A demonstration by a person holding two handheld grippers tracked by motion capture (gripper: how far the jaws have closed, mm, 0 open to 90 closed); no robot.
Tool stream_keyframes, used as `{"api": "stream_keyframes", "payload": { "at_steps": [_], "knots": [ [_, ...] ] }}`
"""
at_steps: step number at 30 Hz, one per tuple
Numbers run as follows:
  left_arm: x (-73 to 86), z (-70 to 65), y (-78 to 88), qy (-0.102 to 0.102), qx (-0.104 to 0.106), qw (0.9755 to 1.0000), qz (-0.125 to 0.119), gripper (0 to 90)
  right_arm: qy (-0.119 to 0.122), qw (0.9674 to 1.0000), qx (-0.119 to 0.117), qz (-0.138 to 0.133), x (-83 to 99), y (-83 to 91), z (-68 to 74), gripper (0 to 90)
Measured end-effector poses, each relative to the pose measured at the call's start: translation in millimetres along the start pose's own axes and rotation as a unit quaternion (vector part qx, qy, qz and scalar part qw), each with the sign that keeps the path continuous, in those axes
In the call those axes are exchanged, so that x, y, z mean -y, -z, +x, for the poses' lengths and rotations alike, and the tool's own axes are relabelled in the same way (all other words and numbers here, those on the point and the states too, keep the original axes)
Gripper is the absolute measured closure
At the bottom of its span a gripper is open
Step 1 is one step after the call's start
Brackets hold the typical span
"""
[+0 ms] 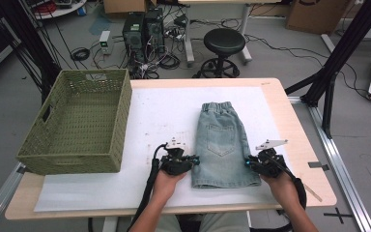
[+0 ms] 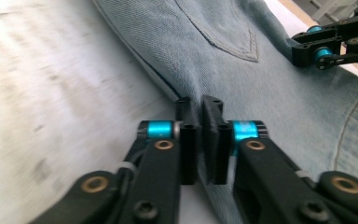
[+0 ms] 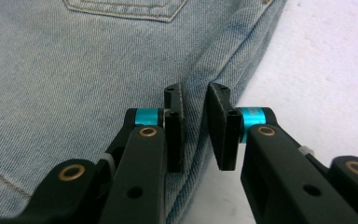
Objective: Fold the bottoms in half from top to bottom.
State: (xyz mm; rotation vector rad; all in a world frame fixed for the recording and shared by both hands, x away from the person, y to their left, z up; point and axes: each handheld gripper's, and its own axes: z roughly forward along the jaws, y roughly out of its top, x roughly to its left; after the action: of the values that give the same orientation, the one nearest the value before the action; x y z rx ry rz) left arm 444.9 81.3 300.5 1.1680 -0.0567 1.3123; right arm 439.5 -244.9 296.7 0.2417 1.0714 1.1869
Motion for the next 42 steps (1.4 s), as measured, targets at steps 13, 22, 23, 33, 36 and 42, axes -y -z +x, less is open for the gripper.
{"api": "stream_keyframes", "payload": {
  "at_steps": [13, 22, 23, 33, 36, 42],
  "knots": [
    [-7.9, 4.7, 1.0, 0.025, -0.015, 0.9989, -0.038, 48.9, -0.050, 0.9981, 0.003, -0.038, -11.0, 6.4, -11.2, 56.9],
    [-14.8, 10.6, -28.2, 0.047, -0.019, 0.9987, -0.002, 53.7, -0.076, 0.9971, -0.006, -0.009, -29.5, -27.7, -28.8, 66.2],
    [-14.5, 10.4, -29.3, 0.051, -0.009, 0.9986, 0.005, 61.2, -0.076, 0.9970, -0.011, -0.010, -28.9, -27.5, -29.1, 67.7],
    [-1.7, 2.5, -13.7, 0.040, -0.011, 0.9992, -0.002, 81.2, -0.057, 0.9972, -0.047, -0.009, -22.9, -19.9, -25.8, 79.0],
    [6.6, 0.8, -0.9, 0.024, -0.012, 0.9996, -0.004, 81.2, -0.046, 0.9973, -0.056, -0.010, -18.8, -16.3, -15.3, 78.9],
    [25.2, -4.5, 24.8, 0.011, -0.016, 0.9998, -0.007, 81.1, -0.024, 0.9973, -0.068, -0.015, -11.6, -10.8, 8.5, 78.4]
  ]
}}
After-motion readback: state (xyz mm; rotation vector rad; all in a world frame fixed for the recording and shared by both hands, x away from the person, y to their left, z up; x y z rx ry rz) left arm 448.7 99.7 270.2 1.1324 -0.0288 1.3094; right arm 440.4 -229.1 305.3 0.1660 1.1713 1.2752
